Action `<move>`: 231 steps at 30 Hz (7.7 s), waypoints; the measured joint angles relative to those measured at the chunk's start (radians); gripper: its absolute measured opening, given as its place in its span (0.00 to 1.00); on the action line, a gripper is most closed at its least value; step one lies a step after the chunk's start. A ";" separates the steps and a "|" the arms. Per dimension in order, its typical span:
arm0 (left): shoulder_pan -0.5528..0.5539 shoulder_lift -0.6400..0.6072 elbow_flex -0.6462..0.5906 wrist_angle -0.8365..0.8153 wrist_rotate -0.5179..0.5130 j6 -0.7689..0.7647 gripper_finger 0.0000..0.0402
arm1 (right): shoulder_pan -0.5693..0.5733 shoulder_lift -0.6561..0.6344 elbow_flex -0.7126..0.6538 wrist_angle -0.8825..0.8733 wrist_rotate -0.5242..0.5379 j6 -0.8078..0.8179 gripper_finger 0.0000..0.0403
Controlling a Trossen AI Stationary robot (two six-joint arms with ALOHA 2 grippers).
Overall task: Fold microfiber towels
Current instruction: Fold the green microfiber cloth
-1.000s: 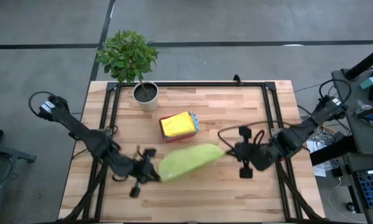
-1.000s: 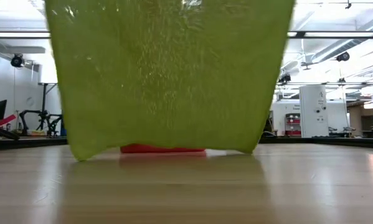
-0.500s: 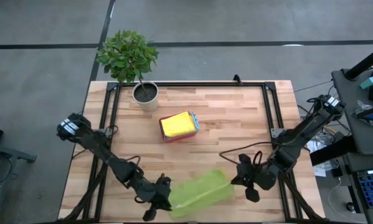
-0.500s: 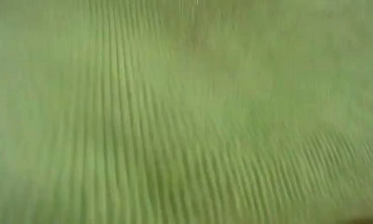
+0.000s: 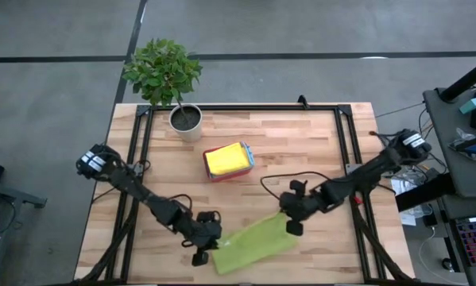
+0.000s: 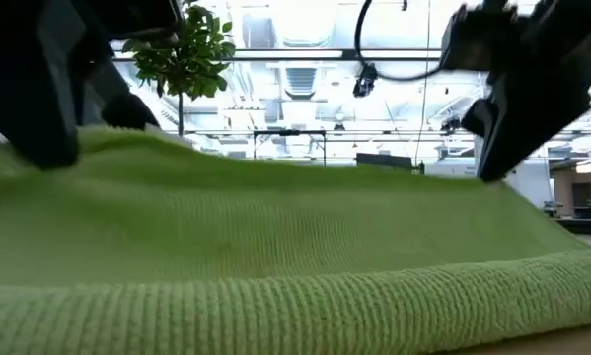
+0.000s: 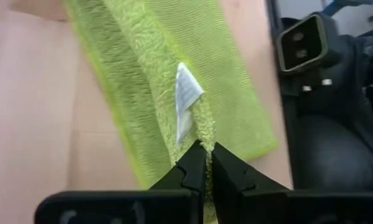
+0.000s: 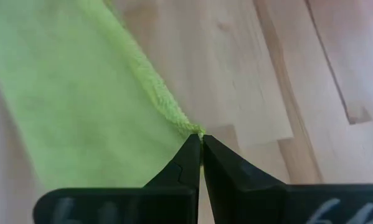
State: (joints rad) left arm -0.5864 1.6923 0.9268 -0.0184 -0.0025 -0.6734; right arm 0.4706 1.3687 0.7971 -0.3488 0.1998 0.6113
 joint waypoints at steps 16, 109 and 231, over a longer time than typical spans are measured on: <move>0.176 -0.300 0.010 -0.412 -0.089 0.278 0.00 | -0.126 -0.021 0.255 -0.403 0.270 -0.291 0.02; 0.056 -0.043 -0.003 -0.396 -0.157 -0.098 0.26 | -0.145 0.213 0.256 -0.316 0.012 -0.219 0.14; 0.065 0.202 -0.241 0.644 -0.340 0.341 0.45 | -0.204 0.485 0.642 -0.290 -0.091 0.203 0.02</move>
State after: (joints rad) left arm -0.5217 1.8938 0.6862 0.6257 -0.3420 -0.3325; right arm 0.2665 1.8541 1.4396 -0.6384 0.1089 0.8144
